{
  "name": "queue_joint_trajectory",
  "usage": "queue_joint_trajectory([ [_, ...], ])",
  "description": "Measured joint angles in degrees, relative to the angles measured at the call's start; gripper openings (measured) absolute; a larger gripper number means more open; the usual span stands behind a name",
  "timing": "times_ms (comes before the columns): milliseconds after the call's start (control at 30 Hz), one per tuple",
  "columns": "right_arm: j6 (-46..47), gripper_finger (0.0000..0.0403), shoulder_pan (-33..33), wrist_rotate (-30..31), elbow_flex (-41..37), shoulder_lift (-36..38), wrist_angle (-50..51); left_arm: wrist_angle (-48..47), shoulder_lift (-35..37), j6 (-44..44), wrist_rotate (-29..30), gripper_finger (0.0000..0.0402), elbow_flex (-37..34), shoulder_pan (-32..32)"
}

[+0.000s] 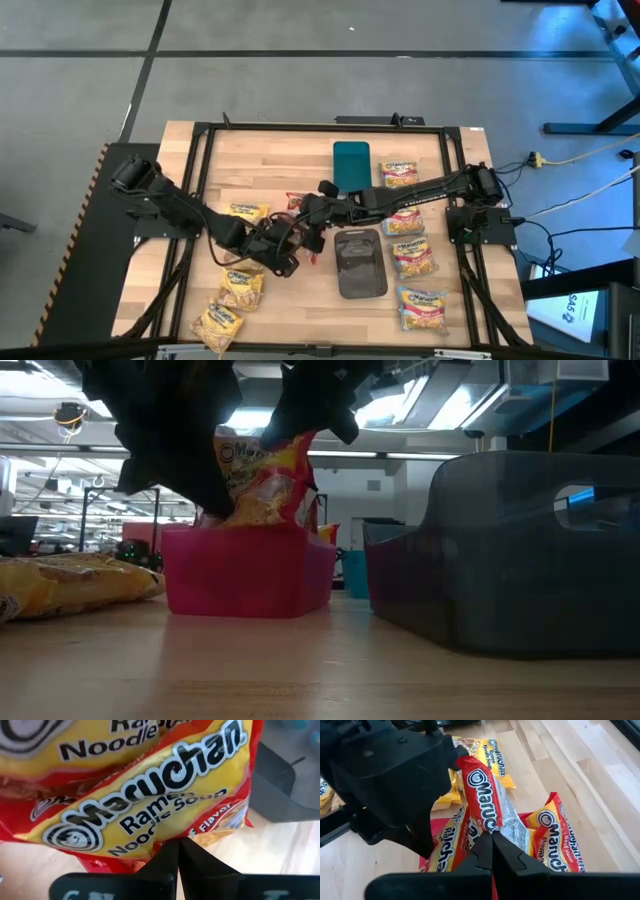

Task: Sort Maruchan noodles
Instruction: Put the red bag into the red bin

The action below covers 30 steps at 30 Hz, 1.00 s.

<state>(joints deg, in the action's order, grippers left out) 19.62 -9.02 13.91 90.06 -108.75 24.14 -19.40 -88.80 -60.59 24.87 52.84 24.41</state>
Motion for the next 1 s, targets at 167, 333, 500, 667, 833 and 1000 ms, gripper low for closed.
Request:
queue_joint_trajectory([
  [167, -0.31, 0.0, 0.0, 0.0, 0.0, 0.0, 0.0, -0.07, 0.79, 2.37, -3.67, 0.0006, -0.01, -1.35],
  [333, 0.16, 0.0, 0.0, 0.0, 0.0, -0.02, 0.15, -0.18, 1.13, 2.7, -5.1, 0.0031, -0.02, -2.02],
  [500, 2.76, 0.0, 0.02, 0.0, 0.02, -0.02, 4.41, -0.35, 3.58, 2.7, -5.33, 0.0049, -0.07, -1.87],
  [667, 1.11, 0.0015, 0.02, -0.3, 0.02, -0.04, 5.21, -0.05, 6.76, 3.92, -2.76, 0.0052, -0.04, -1.75],
  [833, -0.48, 0.0058, 0.02, -0.39, 0.02, -0.07, 4.48, -0.36, 9.75, 4.48, -1.49, 0.0053, -0.05, -1.75],
  [1000, -2.01, 0.0109, 0.02, 2.79, 0.02, -0.07, 4.33, -0.19, 12.73, 7.38, 1.4, 0.0053, -0.04, -1.75],
])
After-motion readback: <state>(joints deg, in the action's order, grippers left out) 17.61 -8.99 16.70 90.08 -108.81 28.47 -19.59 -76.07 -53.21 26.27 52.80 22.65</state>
